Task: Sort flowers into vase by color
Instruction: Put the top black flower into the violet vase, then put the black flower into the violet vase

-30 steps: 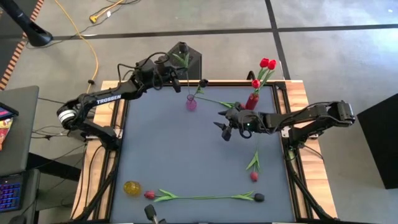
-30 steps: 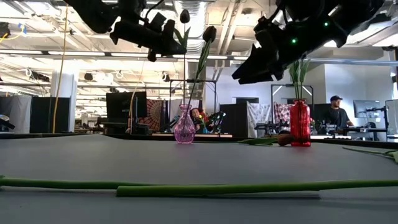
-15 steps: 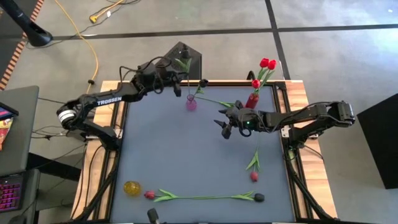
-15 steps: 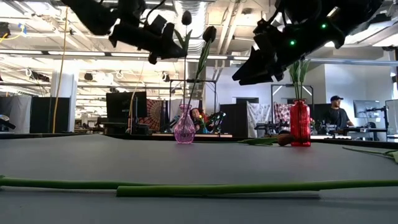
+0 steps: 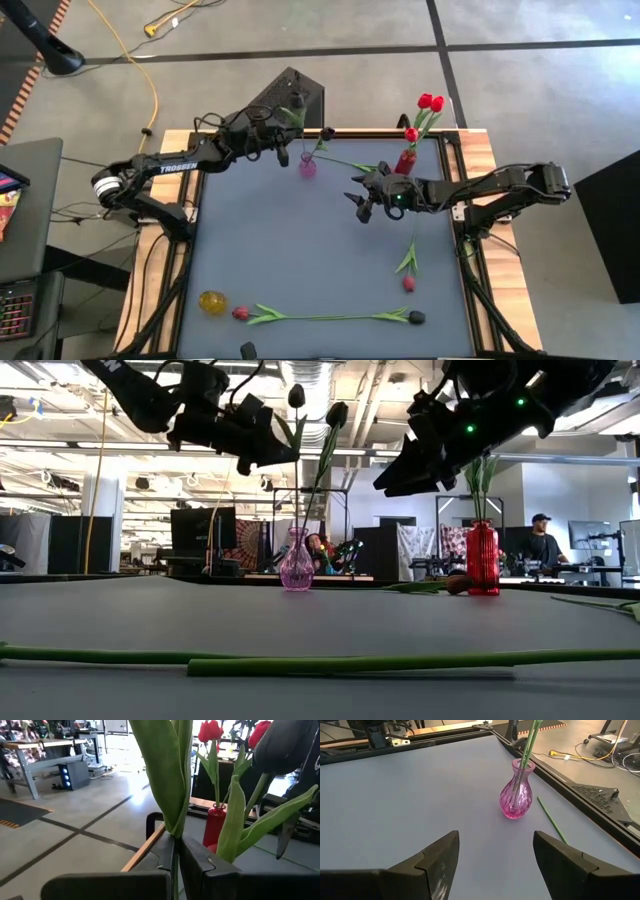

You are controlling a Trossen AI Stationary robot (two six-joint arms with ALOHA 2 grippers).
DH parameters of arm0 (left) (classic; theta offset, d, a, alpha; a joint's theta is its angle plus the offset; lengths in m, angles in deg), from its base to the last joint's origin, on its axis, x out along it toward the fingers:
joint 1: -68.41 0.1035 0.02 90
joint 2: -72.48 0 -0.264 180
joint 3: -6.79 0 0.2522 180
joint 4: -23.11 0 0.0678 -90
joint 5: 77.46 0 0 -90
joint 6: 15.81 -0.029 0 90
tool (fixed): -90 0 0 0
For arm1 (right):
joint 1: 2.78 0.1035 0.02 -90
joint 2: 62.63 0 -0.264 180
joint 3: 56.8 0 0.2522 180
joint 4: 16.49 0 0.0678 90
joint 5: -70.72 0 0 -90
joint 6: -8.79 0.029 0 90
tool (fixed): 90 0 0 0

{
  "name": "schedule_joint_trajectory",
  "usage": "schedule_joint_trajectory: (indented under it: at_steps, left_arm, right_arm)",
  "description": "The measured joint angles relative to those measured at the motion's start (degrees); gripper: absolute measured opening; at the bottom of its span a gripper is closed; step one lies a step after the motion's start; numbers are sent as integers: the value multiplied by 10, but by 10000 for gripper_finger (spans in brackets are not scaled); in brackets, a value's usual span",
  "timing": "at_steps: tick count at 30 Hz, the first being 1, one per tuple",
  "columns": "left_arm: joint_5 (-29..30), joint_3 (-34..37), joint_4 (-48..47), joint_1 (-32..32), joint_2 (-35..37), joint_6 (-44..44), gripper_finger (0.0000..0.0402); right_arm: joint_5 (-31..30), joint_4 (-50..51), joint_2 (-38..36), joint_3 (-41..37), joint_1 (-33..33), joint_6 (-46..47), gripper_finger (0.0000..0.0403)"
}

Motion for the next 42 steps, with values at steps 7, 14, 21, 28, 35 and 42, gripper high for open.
schedule_joint_trajectory:
  at_steps: [7,14,21,28,35,42]
  left_arm:
    - [22,0,-17,-6,0,-22,24]
    - [25,0,-54,-6,0,-48,100]
    - [4,-2,-106,-6,1,-55,159]
    - [-6,-63,-274,-9,1,-83,183]
    - [77,-139,-444,-29,1,-130,185]
    - [163,-206,-588,-51,2,-149,185]
  right_arm:
    - [0,0,0,0,0,0,282]
    - [0,0,0,0,0,0,282]
    - [0,0,0,0,0,0,282]
    - [0,0,0,0,0,0,282]
    - [0,0,0,0,0,0,282]
    - [0,0,0,0,0,0,282]
